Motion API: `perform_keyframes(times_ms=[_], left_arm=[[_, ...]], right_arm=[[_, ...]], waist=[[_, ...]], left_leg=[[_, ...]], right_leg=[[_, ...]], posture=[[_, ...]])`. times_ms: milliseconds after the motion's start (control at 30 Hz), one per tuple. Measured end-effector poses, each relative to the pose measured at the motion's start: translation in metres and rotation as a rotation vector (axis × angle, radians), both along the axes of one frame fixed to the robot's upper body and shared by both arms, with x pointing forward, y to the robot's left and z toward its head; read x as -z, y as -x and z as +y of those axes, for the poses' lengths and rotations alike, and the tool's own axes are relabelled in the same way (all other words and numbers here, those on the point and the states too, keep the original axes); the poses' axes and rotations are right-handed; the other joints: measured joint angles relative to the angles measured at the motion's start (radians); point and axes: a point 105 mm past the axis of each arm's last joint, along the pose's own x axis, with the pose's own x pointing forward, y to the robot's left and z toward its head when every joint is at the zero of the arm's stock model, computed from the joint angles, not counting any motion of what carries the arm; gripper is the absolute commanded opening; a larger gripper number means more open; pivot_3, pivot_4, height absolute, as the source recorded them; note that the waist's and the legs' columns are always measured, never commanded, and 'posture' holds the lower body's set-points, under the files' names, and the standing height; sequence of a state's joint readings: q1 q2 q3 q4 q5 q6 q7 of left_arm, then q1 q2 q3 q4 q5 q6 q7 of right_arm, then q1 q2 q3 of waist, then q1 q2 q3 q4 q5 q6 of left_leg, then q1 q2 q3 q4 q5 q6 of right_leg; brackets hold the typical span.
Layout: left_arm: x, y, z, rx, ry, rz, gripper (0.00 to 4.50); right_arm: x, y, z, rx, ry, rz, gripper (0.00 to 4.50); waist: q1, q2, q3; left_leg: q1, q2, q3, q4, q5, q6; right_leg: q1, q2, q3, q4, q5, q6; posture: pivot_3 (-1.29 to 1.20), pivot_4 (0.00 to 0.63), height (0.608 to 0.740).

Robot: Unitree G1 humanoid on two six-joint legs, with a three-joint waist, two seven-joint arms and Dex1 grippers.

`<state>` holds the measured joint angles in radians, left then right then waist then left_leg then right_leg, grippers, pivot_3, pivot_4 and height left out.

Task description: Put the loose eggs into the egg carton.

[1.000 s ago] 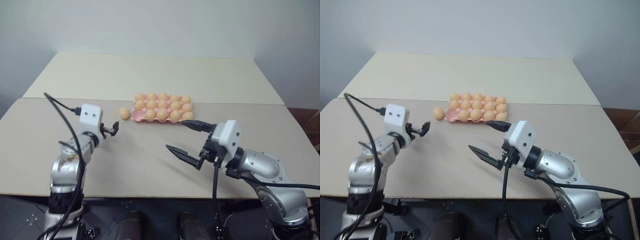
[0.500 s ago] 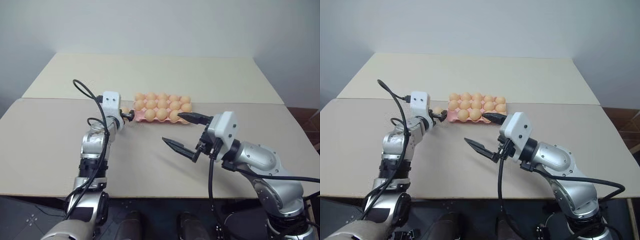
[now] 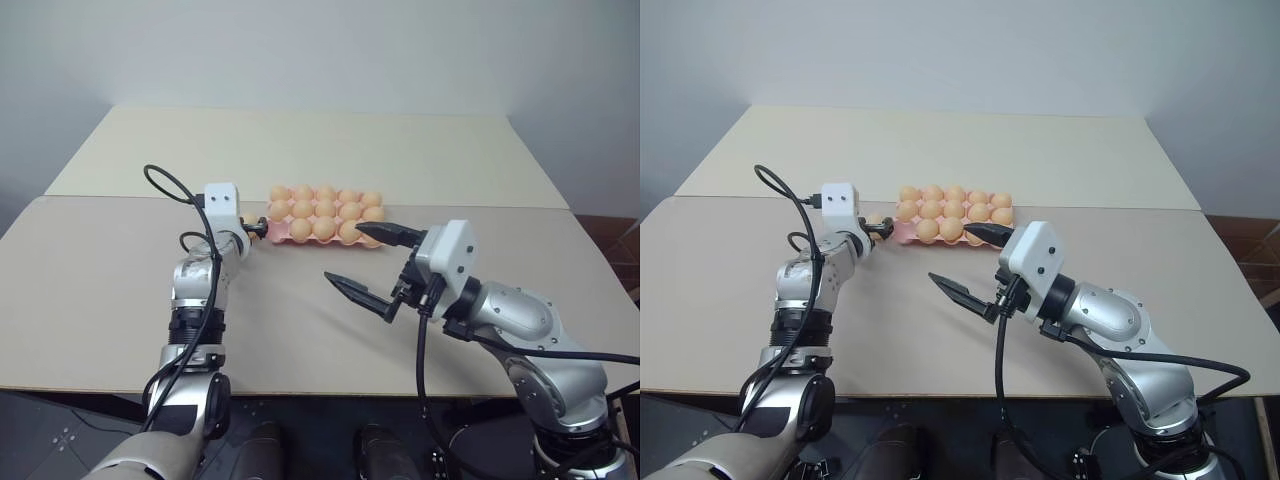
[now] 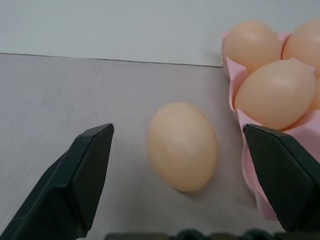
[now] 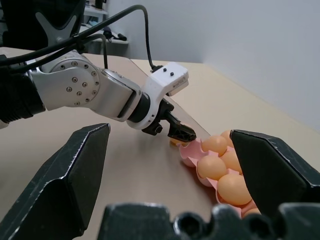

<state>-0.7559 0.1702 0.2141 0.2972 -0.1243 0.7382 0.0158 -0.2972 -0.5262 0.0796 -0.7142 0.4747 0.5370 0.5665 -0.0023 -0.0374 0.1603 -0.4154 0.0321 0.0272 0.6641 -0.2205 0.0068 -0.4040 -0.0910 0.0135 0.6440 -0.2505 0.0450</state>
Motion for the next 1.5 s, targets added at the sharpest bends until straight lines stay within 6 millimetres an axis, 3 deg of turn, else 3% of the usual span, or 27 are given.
perform_keyframes(times_ms=[300,433,600,700,833,900,1067,1233,1500], left_arm=[[0.011,-0.005,0.002,-0.014,0.006,0.051,4.49],[0.012,-0.007,0.003,-0.012,0.006,0.061,3.64],[0.016,-0.007,0.004,-0.011,0.006,0.075,1.98],[0.012,-0.008,0.008,-0.016,-0.005,0.050,1.47],[-0.002,-0.001,0.020,-0.029,-0.128,-0.064,1.38],[-0.010,0.007,0.017,0.008,-0.194,-0.128,1.38],[-0.036,0.035,-0.031,0.244,-0.268,-0.284,1.31],[-0.022,0.042,-0.055,0.321,-0.231,-0.263,1.27],[-0.014,0.034,-0.052,0.294,-0.235,-0.228,1.27]], right_arm=[[0.000,-0.001,0.002,-0.007,-0.002,0.003,4.50],[0.001,-0.001,0.003,-0.010,-0.001,0.005,4.50],[0.001,-0.001,0.003,-0.010,-0.002,0.006,4.50],[0.001,-0.001,0.004,-0.010,-0.004,0.007,4.50],[0.001,0.000,0.004,-0.007,-0.007,0.005,4.50],[0.001,0.000,0.003,-0.003,-0.009,0.005,4.50],[-0.004,0.003,-0.002,0.012,-0.015,-0.003,4.50],[0.003,0.003,-0.007,0.052,0.037,0.054,4.50],[0.003,0.004,-0.007,0.063,0.040,0.096,4.50]], waist=[[0.000,0.000,0.000],[0.000,0.000,0.000],[0.000,0.000,0.000],[-0.001,0.000,0.000],[-0.004,0.000,0.000],[-0.003,0.000,0.000],[0.013,0.000,0.000],[0.013,0.000,0.000],[0.011,0.000,0.000]], left_leg=[[0.000,0.000,0.000,0.000,0.000,0.000],[0.000,0.000,0.000,0.000,0.000,0.000],[0.000,0.000,0.000,0.000,0.000,0.000],[0.000,0.000,0.000,0.000,0.000,0.000],[0.000,0.000,0.000,0.000,0.000,0.000],[-0.001,0.000,0.000,0.000,0.000,0.000],[0.000,0.000,0.001,0.000,0.000,-0.001],[0.000,0.001,0.001,0.000,0.000,-0.001],[0.000,0.000,0.001,0.000,0.000,0.000]], right_leg=[[0.000,0.000,0.000,0.000,0.000,0.000],[0.000,0.000,0.000,0.000,0.000,0.000],[0.000,0.000,0.000,0.000,0.000,0.000],[0.000,0.000,0.000,0.000,0.000,0.000],[-0.001,0.000,0.000,0.000,0.000,0.000],[-0.001,0.000,0.000,0.000,0.000,0.000],[0.001,-0.001,0.000,0.000,0.001,0.000],[0.000,0.000,0.000,0.000,0.001,-0.001],[0.000,0.000,0.000,-0.001,0.001,0.000]], posture=[[0.00,0.150,0.740],[0.00,0.150,0.740],[0.00,0.150,0.740],[0.00,0.150,0.740],[0.00,0.150,0.740],[0.00,0.150,0.740],[0.00,0.150,0.740],[0.00,0.150,0.740],[0.00,0.150,0.740]])
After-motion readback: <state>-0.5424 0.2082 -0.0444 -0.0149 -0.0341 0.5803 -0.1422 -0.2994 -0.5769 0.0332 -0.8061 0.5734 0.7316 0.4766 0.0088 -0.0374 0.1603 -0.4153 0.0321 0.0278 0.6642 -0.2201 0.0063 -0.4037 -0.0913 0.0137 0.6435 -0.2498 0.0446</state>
